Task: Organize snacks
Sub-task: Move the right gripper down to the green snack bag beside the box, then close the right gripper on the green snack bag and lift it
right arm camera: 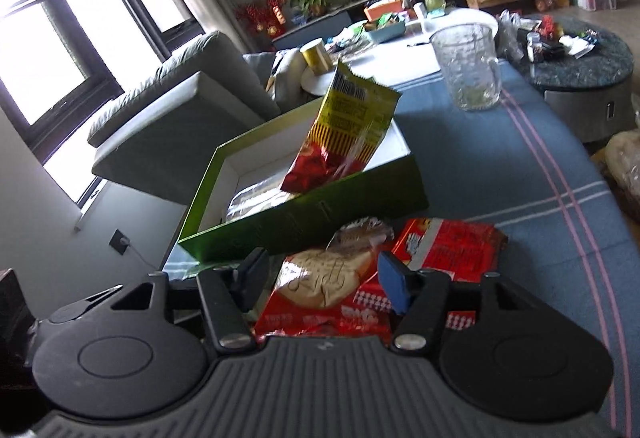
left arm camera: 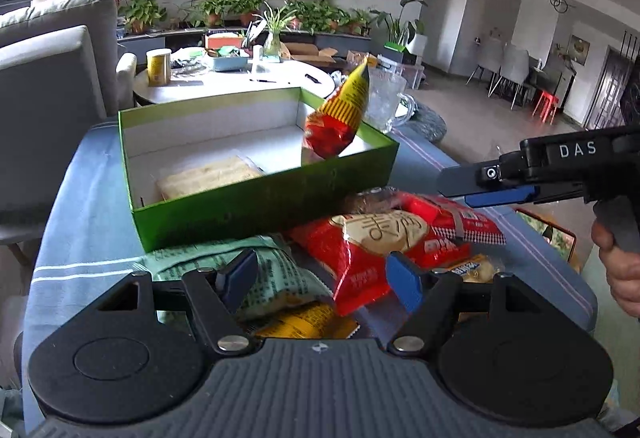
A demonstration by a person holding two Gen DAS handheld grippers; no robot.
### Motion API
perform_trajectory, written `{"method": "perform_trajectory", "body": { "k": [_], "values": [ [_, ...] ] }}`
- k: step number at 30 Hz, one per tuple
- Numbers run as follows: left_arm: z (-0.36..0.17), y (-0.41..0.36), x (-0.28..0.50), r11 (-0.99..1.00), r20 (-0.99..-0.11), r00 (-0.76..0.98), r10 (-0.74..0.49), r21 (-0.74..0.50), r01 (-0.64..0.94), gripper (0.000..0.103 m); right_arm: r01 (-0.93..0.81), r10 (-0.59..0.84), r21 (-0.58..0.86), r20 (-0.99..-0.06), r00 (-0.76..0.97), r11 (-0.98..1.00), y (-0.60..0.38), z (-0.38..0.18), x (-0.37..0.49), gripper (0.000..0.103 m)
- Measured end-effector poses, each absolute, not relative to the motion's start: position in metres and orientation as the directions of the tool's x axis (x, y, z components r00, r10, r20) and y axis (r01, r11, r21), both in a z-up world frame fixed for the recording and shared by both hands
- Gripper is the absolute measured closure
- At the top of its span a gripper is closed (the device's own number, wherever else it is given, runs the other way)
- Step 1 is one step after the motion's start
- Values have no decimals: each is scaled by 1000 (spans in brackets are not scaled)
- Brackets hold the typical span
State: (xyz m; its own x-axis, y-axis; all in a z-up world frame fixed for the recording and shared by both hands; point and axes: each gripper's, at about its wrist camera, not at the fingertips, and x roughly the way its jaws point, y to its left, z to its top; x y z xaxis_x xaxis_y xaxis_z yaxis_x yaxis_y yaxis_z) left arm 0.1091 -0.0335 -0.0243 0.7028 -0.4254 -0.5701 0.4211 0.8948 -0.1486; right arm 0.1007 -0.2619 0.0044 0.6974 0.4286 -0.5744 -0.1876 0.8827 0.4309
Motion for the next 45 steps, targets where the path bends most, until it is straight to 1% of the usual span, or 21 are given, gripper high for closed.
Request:
{"method": "perform_trajectory", "body": {
  "k": [10, 16, 19, 23, 27, 31, 35, 41, 45],
  "values": [
    [-29, -43, 111, 887, -588, 684, -432, -141, 439, 34, -176, 448, 459, -594, 668, 871, -265, -1, 103, 26],
    [-29, -35, 113, 904, -590, 700, -401, -134, 405, 34, -220, 489, 471, -583, 649, 854, -256, -2, 100, 26],
    [-28, -26, 114, 918, -584, 721, -374, -124, 376, 34, -235, 503, 474, -584, 637, 849, -249, -4, 100, 26],
    [-24, -3, 116, 951, -570, 768, -293, -88, 297, 34, -265, 540, 495, -569, 621, 827, -239, -1, 102, 26],
    [-26, 25, 123, 968, -575, 779, -249, -134, 210, 34, -303, 568, 498, -562, 601, 813, -220, 2, 110, 26],
    [-34, 36, 127, 968, -595, 763, -252, -154, 199, 34, -298, 564, 489, -594, 573, 819, -195, -4, 125, 26],
    [-46, 38, 131, 965, -617, 742, -263, -159, 209, 34, -294, 583, 511, -622, 522, 808, -176, -11, 142, 26],
    [-56, 46, 138, 956, -628, 720, -293, -211, 205, 34, -249, 547, 492, -677, 493, 834, -156, -22, 162, 25],
    [-60, 48, 143, 950, -629, 713, -309, -243, 198, 30, -265, 518, 445, -712, 474, 855, -139, -24, 167, 25]
  ]
}}
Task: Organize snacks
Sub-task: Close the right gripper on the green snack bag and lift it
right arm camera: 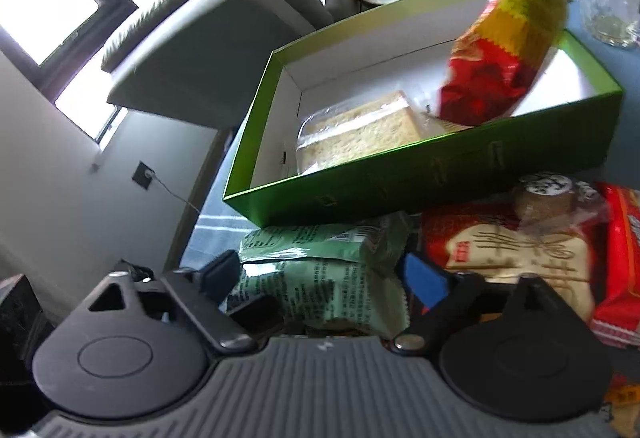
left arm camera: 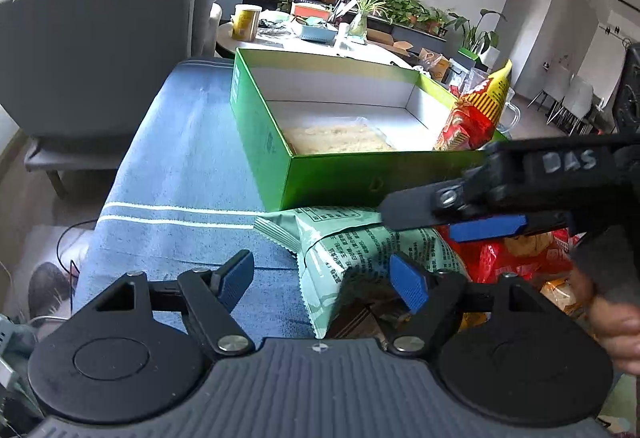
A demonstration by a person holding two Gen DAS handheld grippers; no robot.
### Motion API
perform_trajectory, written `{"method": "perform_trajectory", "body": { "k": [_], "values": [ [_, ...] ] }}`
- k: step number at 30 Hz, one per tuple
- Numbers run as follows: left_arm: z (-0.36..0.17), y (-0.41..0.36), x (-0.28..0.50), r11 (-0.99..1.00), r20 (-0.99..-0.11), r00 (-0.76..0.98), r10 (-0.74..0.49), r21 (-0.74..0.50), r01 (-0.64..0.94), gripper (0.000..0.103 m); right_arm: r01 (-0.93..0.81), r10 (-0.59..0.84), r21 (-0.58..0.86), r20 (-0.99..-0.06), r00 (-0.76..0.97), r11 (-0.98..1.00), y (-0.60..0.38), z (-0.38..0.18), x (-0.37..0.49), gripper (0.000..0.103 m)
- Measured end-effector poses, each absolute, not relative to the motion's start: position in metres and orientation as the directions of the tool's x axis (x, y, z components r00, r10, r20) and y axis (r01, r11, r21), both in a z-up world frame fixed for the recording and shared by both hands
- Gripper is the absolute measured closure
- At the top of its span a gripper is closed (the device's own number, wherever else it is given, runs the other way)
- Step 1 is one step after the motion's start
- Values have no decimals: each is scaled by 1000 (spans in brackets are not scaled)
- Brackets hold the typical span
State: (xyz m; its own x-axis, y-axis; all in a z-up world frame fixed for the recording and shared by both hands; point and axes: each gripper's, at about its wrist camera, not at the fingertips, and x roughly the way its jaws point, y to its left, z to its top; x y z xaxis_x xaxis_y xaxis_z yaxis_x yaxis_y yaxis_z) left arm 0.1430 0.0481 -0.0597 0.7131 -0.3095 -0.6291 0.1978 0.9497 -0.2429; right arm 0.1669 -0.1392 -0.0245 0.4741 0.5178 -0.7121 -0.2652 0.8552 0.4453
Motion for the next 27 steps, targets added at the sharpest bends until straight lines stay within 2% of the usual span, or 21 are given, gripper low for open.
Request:
{"method": "perform_trajectory", "body": {
  "k": [7, 14, 15, 16, 20, 27],
  "values": [
    [-62, 47, 146, 942, -627, 705, -330, -260, 210, 30, -261, 481, 404, -759, 439, 877, -124, -32, 177, 24],
    [-65, 42, 150, 935, -634, 688, -352, -276, 224, 30, -277, 481, 395, -758, 440, 876, -122, -32, 175, 24],
    [-66, 39, 151, 933, -641, 679, -358, -275, 232, 30, -288, 488, 396, -757, 435, 872, -121, -33, 174, 24],
    [-68, 34, 152, 934, -651, 671, -356, -267, 237, 26, -307, 500, 400, -754, 426, 864, -119, -33, 174, 24],
    [-66, 26, 149, 944, -644, 690, -330, -231, 236, 26, -410, 502, 330, -743, 444, 851, -107, -32, 159, 26],
    [-33, 23, 124, 941, -565, 753, -337, -185, 282, 28, -436, 552, 359, -676, 488, 825, -119, -13, 139, 26]
  ]
}}
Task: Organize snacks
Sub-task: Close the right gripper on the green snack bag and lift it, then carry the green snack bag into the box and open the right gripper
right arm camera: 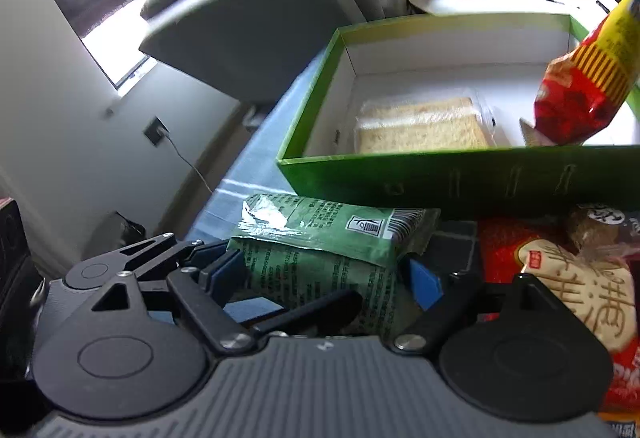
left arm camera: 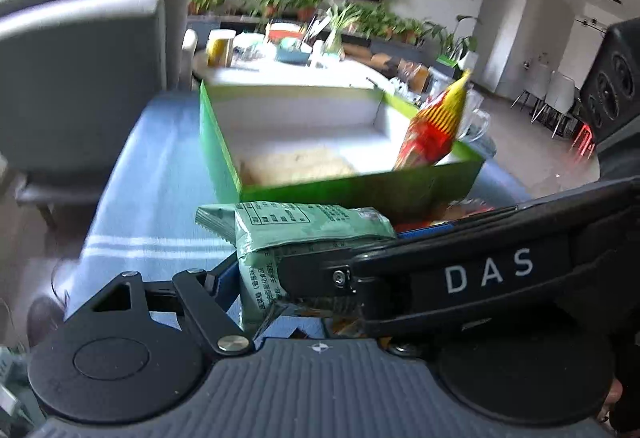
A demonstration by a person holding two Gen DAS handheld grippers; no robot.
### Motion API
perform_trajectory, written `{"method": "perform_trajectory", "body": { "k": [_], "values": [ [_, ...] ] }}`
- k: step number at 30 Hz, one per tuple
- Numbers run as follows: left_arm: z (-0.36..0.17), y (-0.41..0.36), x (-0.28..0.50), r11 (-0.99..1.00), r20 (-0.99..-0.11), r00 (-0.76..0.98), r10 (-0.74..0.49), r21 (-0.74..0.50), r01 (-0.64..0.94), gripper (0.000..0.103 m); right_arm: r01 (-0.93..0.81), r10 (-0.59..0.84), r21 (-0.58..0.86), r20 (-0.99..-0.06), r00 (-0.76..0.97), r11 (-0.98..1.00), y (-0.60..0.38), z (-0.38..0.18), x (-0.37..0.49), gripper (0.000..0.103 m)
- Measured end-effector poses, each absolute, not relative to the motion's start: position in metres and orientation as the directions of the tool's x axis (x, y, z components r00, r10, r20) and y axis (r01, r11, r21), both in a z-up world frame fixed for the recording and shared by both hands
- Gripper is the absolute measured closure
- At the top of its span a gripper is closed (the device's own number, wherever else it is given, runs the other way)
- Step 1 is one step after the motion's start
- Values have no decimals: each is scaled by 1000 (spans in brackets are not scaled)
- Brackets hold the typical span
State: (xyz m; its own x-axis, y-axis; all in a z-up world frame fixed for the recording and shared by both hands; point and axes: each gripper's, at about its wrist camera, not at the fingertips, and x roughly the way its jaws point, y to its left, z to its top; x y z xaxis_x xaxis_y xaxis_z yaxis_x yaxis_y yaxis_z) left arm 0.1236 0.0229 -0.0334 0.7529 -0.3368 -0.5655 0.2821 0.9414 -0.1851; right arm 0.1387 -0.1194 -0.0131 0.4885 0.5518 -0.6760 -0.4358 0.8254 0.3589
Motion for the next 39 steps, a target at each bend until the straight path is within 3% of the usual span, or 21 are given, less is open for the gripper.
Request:
{"method": "perform_trajectory", "body": {
  "k": [13, 25, 39],
  "values": [
    [14, 4, 102, 930, -453, 814, -365, -140, 339, 28, -476, 592, 357, -552, 586, 804, -139, 30, 116, 26],
    [33, -12, 147, 925, -407, 836, -369, -75, 372, 28, -443, 573, 365, -473, 669, 819, -151, 45, 148, 26],
    [14, -3, 216, 931, -444, 820, -361, -122, 344, 29, -389, 568, 425, -487, 663, 818, -152, 32, 216, 26]
  ]
}}
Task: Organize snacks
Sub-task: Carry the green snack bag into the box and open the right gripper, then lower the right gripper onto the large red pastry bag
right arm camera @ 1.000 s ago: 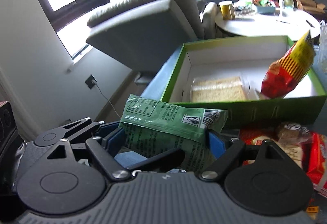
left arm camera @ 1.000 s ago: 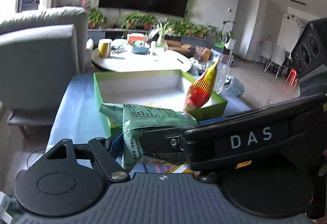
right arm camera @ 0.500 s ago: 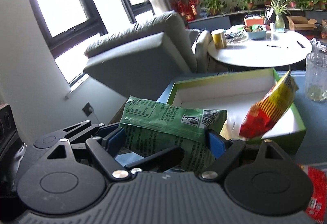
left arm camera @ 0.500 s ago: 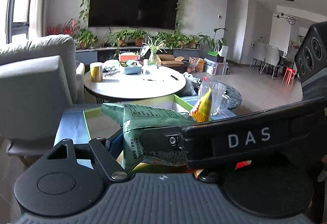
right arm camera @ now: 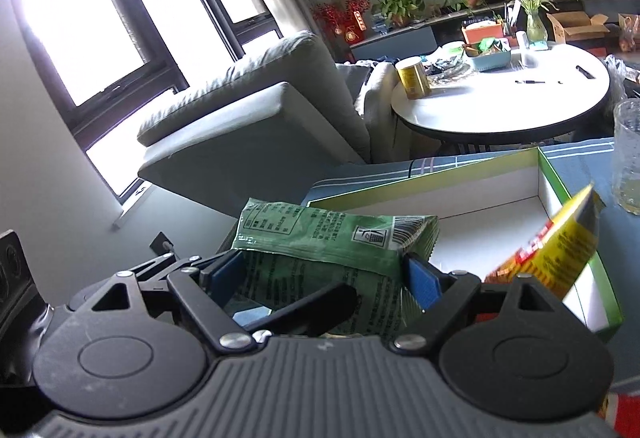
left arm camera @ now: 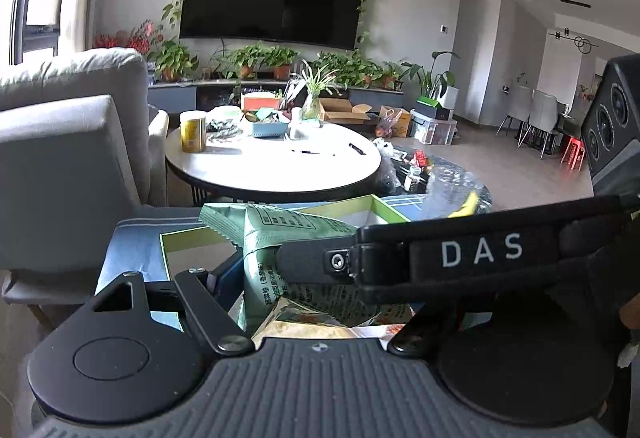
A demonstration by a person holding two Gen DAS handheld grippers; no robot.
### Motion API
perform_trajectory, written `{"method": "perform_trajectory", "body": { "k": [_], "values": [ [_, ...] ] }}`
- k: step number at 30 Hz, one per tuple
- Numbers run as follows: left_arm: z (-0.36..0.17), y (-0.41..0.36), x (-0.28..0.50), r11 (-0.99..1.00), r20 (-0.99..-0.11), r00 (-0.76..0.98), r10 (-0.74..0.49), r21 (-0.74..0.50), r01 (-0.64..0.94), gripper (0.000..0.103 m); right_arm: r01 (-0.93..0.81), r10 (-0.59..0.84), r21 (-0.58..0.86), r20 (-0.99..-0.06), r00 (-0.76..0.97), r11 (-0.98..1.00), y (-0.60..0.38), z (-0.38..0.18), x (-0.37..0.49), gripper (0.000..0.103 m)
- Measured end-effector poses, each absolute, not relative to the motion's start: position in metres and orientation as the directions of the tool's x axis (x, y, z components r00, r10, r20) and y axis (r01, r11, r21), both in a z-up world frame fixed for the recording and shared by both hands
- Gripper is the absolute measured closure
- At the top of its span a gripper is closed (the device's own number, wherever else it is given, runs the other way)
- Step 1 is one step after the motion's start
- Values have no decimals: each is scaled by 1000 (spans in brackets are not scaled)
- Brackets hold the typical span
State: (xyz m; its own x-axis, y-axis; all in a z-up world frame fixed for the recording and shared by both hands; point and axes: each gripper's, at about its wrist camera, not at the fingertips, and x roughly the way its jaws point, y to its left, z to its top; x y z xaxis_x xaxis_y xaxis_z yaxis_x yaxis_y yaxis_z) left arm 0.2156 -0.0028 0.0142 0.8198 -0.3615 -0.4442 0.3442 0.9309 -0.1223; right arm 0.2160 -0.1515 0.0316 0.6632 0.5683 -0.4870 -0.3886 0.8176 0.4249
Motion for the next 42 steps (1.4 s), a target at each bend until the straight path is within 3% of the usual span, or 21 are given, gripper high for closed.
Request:
{"method": "perform_trajectory", "body": {
  "k": [18, 42],
  "values": [
    [-17, 8, 267, 945, -509, 802, -315, -90, 314, 29, -340, 504, 377, -559, 658, 862, -140, 3, 255, 26],
    [25, -3, 166, 942, -435, 839, -326, -72, 329, 26, -383, 514, 359, -426, 744, 851, -196, 62, 162, 26]
  ]
}}
